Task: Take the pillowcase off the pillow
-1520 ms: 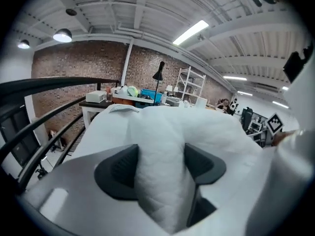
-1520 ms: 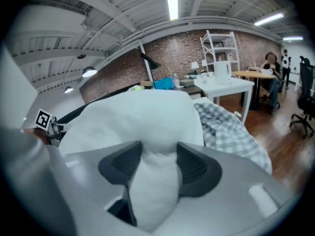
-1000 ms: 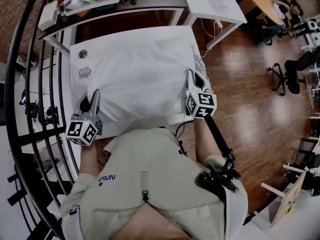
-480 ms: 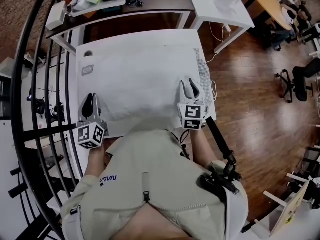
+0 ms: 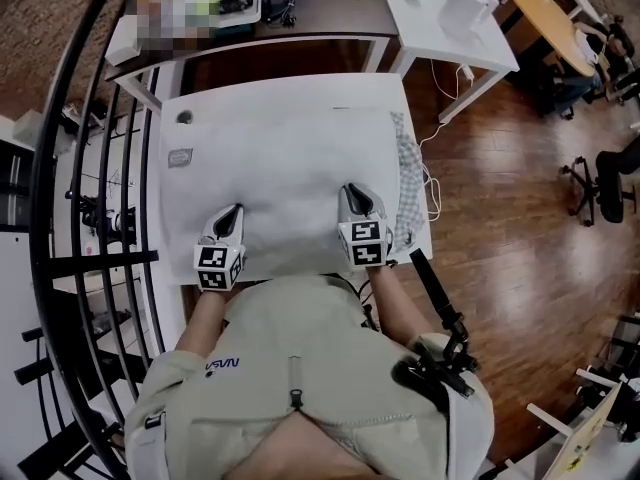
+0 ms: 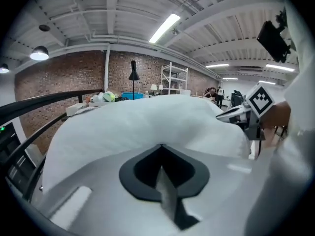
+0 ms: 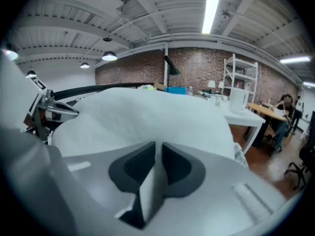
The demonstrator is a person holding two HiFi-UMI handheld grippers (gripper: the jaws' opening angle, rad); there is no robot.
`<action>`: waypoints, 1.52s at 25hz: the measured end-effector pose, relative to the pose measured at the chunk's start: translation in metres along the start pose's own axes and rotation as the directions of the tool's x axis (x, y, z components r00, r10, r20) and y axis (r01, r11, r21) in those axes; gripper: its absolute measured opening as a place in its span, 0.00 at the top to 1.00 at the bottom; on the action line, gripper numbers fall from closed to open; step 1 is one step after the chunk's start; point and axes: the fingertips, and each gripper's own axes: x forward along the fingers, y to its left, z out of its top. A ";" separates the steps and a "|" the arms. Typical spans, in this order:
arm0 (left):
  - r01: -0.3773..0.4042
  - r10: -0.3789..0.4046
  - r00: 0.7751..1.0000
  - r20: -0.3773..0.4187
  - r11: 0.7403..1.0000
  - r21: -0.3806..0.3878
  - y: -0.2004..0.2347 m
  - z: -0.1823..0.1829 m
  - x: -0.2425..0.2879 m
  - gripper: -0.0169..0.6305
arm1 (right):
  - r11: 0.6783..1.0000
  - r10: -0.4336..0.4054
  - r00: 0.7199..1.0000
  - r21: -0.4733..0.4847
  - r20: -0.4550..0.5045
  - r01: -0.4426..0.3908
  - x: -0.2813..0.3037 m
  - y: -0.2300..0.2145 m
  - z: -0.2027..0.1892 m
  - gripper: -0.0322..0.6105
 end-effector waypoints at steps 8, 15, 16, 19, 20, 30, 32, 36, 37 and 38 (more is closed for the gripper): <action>-0.145 0.156 0.976 0.150 0.986 -0.078 -0.019 0.041 -0.050 0.97 | 0.995 0.088 0.987 0.040 0.131 -0.094 -0.016 -0.004 0.001 0.87; -0.112 0.117 0.977 0.178 0.993 -0.037 -0.050 0.032 -0.077 0.97 | 0.999 0.029 0.981 0.036 0.190 -0.037 -0.043 -0.010 0.016 0.92; -0.110 0.115 0.976 0.183 0.993 -0.038 -0.049 0.029 -0.082 0.97 | 0.999 0.010 0.980 0.041 0.200 -0.018 -0.052 -0.008 0.018 0.93; -0.095 0.100 0.971 0.219 0.995 -0.035 -0.048 0.025 -0.101 0.97 | 0.998 -0.041 0.974 0.059 0.222 0.029 -0.079 0.004 0.020 0.94; -0.090 0.095 0.969 0.230 0.995 -0.033 -0.047 0.023 -0.109 0.97 | 0.997 -0.059 0.972 0.065 0.226 0.045 -0.088 0.010 0.019 0.95; -0.004 0.034 0.954 0.299 0.995 -0.103 -0.045 -0.014 -0.183 0.97 | 0.992 -0.121 0.964 0.053 0.238 0.111 -0.163 0.101 0.008 0.95; 0.011 0.022 0.945 0.325 0.995 -0.099 -0.051 -0.012 -0.194 0.97 | 0.992 -0.123 0.964 0.045 0.237 0.115 -0.176 0.108 0.005 0.95; -0.007 0.039 0.935 0.353 0.996 -0.092 -0.057 -0.012 -0.212 0.97 | 0.990 -0.139 0.957 0.055 0.253 0.130 -0.195 0.106 0.003 0.95; -0.018 0.050 0.934 0.353 0.995 -0.095 -0.058 -0.013 -0.215 0.97 | 0.990 -0.138 0.956 0.056 0.259 0.127 -0.200 0.105 0.004 0.94; -0.029 0.062 0.934 0.352 0.995 -0.098 -0.061 -0.013 -0.217 0.97 | 0.991 -0.135 0.955 0.057 0.264 0.124 -0.204 0.103 0.004 0.95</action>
